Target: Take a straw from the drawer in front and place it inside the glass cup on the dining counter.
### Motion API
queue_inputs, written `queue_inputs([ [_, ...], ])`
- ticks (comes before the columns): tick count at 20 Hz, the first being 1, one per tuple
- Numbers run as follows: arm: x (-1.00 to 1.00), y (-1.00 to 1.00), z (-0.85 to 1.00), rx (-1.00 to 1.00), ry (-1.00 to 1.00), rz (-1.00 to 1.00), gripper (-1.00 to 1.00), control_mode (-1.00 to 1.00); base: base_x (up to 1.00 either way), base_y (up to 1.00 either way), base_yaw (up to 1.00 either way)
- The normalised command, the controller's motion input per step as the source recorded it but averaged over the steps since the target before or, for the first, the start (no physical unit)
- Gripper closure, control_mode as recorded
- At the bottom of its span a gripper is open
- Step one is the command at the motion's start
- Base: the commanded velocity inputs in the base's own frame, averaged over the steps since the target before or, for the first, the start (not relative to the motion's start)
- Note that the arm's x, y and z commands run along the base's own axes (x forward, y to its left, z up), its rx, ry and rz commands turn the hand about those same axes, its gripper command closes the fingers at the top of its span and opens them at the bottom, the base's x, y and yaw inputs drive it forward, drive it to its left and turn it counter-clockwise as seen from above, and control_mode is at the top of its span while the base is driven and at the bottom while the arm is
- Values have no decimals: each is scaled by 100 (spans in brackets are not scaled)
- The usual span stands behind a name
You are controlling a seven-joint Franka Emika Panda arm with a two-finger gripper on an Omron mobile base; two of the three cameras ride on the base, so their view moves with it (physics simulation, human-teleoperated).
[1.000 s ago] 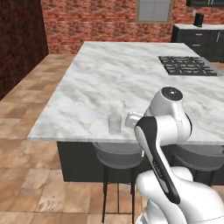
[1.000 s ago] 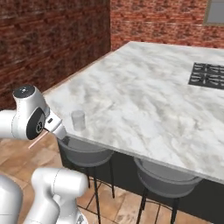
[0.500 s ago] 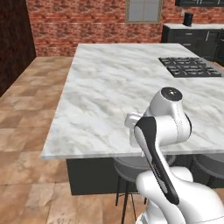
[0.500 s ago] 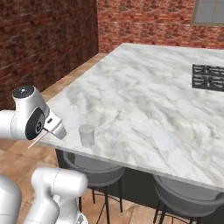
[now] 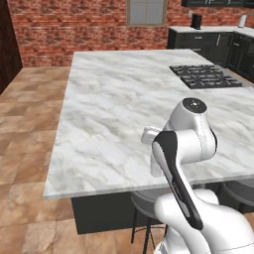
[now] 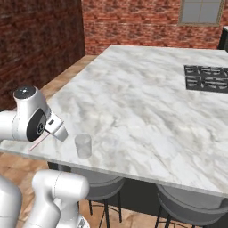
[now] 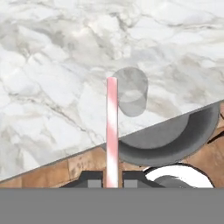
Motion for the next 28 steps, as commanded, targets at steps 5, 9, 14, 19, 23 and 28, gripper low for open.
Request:
queue_inputs([
  [5,22,-1,27,2,-11,-2,100,-100,0,0,0],
  [9,11,-22,46,11,-29,19,100,-100,0,0,0],
  [14,23,-40,38,19,-26,35,100,-100,0,0,0],
  [19,44,-33,6,21,-15,44,100,-100,0,0,0],
  [23,61,-2,0,18,-5,41,100,-100,0,0,0],
  [28,40,0,-2,12,-2,38,100,-100,0,0,0],
])
